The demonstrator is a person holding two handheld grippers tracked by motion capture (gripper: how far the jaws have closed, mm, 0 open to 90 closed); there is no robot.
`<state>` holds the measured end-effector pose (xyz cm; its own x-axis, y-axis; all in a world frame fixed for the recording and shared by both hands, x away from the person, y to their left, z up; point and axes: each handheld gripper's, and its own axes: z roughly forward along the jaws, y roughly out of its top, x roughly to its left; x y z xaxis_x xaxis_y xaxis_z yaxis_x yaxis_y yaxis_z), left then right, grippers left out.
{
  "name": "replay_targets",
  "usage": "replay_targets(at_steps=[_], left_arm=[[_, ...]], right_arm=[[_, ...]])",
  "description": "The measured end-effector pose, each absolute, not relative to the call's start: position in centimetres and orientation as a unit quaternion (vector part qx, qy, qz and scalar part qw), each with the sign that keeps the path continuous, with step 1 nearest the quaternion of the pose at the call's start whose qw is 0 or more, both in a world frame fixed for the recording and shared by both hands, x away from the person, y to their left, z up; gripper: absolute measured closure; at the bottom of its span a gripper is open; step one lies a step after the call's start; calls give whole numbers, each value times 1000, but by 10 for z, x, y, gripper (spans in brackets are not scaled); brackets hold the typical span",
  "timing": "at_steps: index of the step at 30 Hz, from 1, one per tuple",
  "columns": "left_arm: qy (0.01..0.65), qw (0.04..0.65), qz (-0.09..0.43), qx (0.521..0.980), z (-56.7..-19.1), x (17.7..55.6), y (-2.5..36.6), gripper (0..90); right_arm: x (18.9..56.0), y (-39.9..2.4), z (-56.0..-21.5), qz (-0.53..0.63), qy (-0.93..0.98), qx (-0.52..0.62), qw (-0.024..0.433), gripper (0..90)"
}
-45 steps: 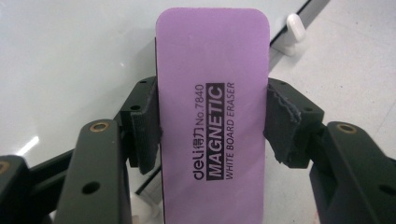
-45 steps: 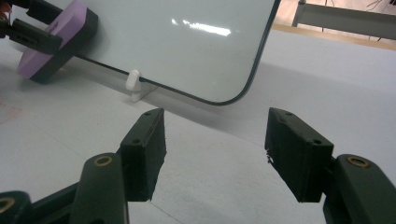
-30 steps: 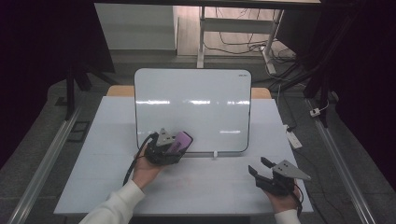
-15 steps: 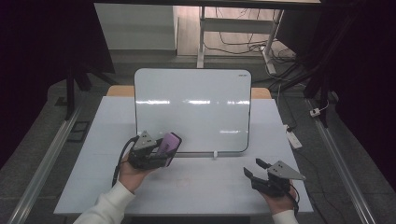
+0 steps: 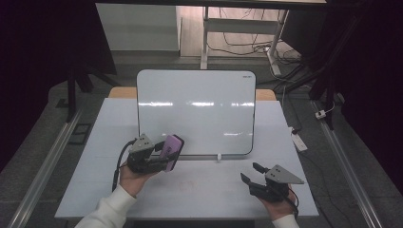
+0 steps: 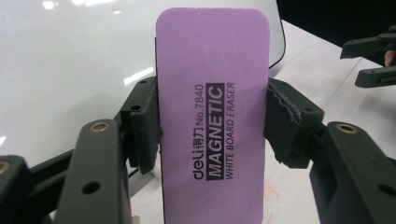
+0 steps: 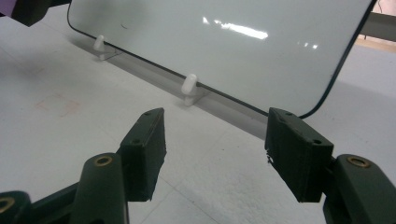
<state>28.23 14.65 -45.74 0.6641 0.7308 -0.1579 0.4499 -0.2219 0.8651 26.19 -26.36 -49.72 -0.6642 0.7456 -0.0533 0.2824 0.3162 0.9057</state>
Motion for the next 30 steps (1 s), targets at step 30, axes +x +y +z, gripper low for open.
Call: replay_targets(at_steps=[30], left_arm=[[365, 516, 136, 763, -457, 286, 104, 417]], right_arm=[[250, -219, -493, 497, 792, 298, 194, 374]])
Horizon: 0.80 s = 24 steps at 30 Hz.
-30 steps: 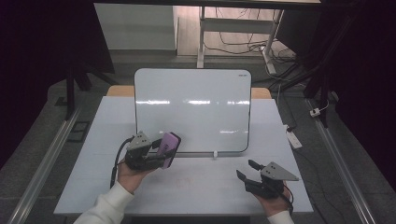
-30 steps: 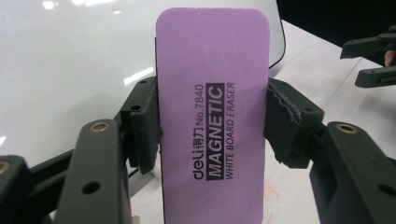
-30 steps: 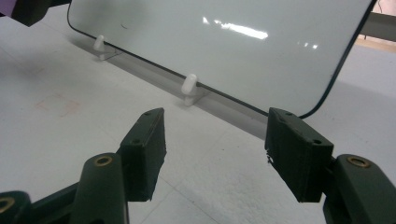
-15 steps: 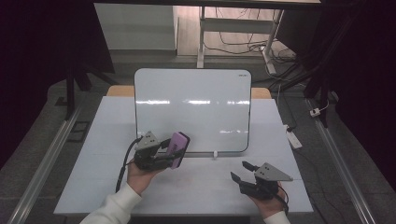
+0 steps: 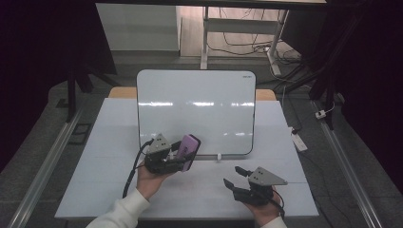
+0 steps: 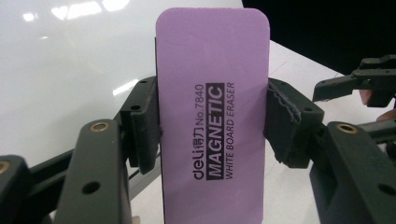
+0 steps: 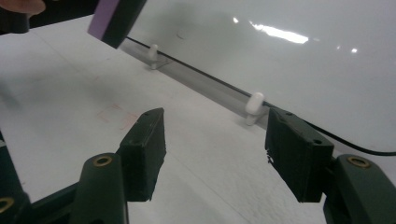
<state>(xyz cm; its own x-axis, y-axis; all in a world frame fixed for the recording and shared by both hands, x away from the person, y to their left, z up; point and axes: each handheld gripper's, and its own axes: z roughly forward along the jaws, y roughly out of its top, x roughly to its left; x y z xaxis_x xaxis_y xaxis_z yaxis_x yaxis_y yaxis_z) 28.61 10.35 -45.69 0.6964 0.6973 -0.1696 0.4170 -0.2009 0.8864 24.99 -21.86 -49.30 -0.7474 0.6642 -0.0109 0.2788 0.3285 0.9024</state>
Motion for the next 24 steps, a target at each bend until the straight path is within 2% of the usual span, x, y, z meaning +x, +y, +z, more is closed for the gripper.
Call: replay_targets(at_steps=[24], left_arm=[[346, 519, 141, 769, -468, 283, 70, 417]], right_arm=[[255, -157, -492, 532, 768, 328, 138, 390]])
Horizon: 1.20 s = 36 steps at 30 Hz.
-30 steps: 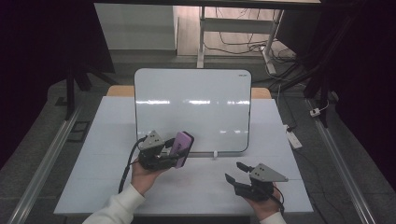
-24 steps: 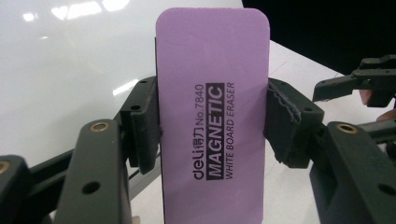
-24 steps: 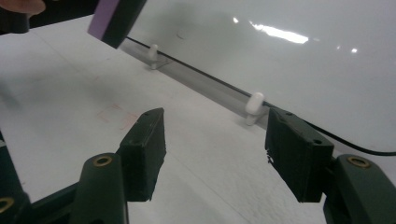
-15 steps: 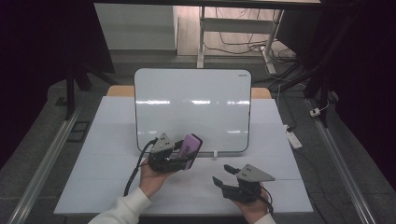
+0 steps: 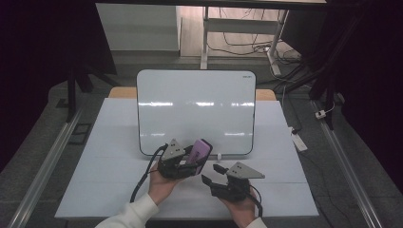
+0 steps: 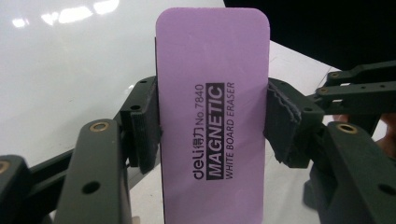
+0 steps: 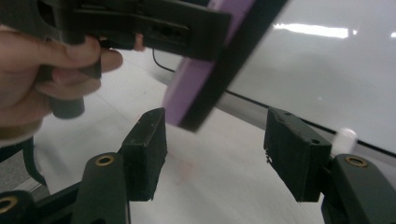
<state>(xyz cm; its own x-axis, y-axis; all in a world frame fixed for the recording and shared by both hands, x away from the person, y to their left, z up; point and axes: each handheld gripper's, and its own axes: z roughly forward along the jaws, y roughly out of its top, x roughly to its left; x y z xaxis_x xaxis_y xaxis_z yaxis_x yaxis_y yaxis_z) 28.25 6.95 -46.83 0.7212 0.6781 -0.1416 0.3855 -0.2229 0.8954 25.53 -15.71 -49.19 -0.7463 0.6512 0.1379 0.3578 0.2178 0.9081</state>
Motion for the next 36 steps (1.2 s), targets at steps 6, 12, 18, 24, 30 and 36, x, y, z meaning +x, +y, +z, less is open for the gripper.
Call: replay_targets(at_steps=[6, 12, 18, 24, 30, 36], left_arm=[[345, 523, 138, 767, -470, 281, 68, 417], [344, 525, 141, 766, -470, 279, 66, 416], [348, 526, 141, 764, -471, 279, 66, 416], [345, 530, 135, 763, -470, 278, 66, 413], [340, 539, 137, 759, -466, 274, 71, 339], [344, 547, 149, 749, -458, 271, 89, 295]], right_arm=[[257, -142, -493, 536, 765, 331, 133, 424], [260, -141, -493, 544, 752, 348, 129, 543], [264, -144, -493, 550, 745, 361, 111, 596], [263, -147, -489, 544, 747, 362, 126, 661], [259, -151, -481, 536, 751, 353, 153, 675], [263, -168, -477, 533, 739, 378, 166, 680]])
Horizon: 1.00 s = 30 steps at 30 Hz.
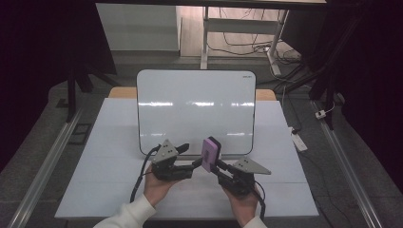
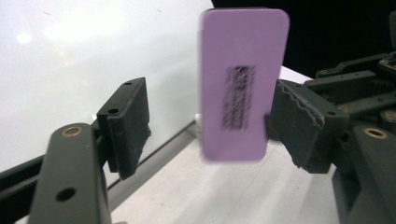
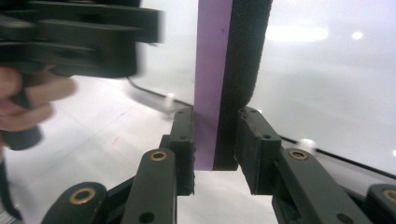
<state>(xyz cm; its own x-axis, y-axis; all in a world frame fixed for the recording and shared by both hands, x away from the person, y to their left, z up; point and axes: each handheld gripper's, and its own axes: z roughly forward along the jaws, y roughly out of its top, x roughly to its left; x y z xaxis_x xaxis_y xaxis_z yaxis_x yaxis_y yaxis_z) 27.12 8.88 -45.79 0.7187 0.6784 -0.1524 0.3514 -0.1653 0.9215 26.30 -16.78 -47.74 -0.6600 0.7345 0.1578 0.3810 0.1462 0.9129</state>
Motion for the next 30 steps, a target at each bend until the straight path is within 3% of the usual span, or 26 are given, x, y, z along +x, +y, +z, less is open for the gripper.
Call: replay_targets(at_steps=[10, 30], left_arm=[[369, 504, 184, 759, -457, 259, 137, 278], [442, 444, 180, 758, -490, 239, 211, 288]], right_arm=[[265, -208, -462, 513, 717, 413, 227, 679], [275, -246, -455, 474, 707, 447, 275, 677]])
